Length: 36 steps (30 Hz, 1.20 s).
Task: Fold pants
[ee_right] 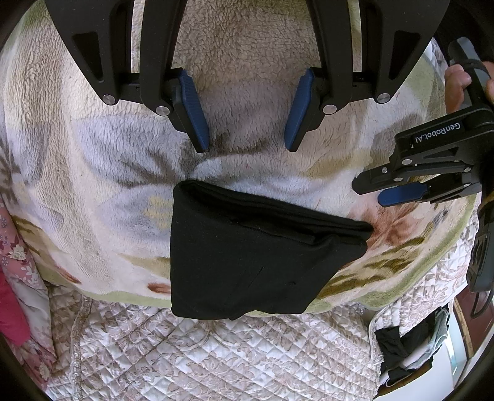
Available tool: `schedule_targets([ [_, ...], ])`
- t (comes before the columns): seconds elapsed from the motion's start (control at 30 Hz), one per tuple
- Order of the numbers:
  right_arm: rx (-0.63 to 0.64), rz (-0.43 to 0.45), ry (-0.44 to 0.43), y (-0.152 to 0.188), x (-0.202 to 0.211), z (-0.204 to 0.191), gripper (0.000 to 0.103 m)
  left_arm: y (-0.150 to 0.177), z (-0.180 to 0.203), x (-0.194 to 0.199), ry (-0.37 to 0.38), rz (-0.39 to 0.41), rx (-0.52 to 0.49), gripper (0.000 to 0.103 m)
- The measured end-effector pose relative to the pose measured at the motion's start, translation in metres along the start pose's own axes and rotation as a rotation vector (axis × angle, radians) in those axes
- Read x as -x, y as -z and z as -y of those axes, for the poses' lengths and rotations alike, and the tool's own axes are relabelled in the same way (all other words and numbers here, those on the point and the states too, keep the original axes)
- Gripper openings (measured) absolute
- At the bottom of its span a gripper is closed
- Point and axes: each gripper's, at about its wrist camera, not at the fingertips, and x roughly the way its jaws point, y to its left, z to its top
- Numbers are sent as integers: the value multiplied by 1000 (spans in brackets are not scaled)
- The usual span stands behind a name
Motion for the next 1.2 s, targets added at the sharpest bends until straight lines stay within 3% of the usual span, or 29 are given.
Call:
schedule_targets([
  [1.2, 7, -14, 12, 4, 0, -1, 52, 0, -2, -1, 5, -5, -1, 53],
])
